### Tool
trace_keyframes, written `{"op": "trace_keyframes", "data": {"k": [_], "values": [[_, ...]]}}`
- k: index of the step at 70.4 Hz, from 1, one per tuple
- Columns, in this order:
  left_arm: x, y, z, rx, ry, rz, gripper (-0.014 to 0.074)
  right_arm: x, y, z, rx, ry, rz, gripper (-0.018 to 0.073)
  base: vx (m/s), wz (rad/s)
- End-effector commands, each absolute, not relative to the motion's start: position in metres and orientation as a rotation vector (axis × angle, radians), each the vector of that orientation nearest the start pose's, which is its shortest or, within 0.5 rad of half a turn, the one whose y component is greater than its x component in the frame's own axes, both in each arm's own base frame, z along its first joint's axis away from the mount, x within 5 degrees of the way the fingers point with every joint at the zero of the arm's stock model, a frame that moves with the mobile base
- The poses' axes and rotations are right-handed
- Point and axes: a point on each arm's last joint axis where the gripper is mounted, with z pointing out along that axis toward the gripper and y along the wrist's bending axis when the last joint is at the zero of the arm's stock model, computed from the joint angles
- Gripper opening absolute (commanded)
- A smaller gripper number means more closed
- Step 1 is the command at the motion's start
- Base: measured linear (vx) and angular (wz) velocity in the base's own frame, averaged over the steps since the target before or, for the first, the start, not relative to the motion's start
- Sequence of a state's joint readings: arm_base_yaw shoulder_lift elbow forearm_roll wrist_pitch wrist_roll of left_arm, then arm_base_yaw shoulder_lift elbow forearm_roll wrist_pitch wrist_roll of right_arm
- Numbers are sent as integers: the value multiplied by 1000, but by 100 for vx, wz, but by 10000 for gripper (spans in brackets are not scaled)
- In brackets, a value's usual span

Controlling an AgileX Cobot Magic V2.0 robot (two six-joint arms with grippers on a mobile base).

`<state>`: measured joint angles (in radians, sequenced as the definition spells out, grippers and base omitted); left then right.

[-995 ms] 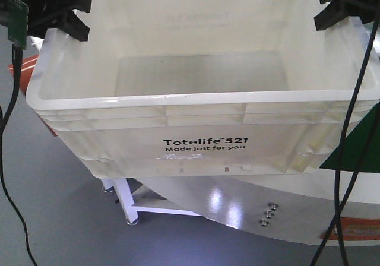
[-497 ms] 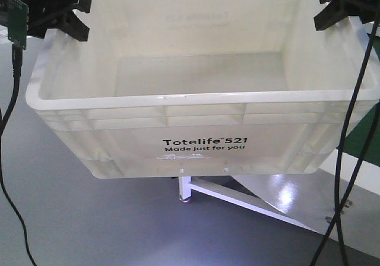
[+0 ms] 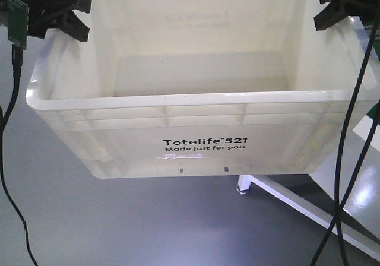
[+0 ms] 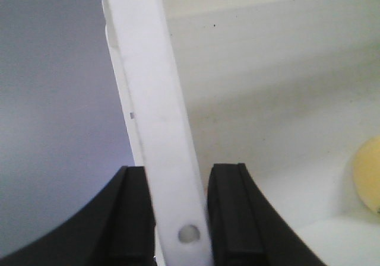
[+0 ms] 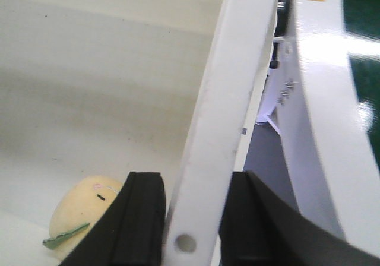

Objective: Place moving items into box and shelve
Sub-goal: 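Hold the tote with both grippers while the base drives away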

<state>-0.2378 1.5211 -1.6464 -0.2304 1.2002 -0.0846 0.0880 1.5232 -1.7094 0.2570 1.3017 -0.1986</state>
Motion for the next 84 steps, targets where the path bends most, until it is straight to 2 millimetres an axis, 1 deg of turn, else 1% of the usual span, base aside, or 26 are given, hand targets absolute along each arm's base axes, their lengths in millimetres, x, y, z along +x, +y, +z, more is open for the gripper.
{"op": "trace_keyframes", "data": {"k": [1, 45, 84], "values": [[287, -100, 448, 180, 2340, -580, -17, 285, 60, 451, -420, 2401, 433, -12, -20, 71], [287, -100, 448, 180, 2340, -580, -17, 285, 60, 451, -422, 2400, 433, -12, -20, 76], [287, -100, 448, 181, 2342, -580, -17, 285, 60, 451, -421, 2401, 433, -12, -17, 68]]}}
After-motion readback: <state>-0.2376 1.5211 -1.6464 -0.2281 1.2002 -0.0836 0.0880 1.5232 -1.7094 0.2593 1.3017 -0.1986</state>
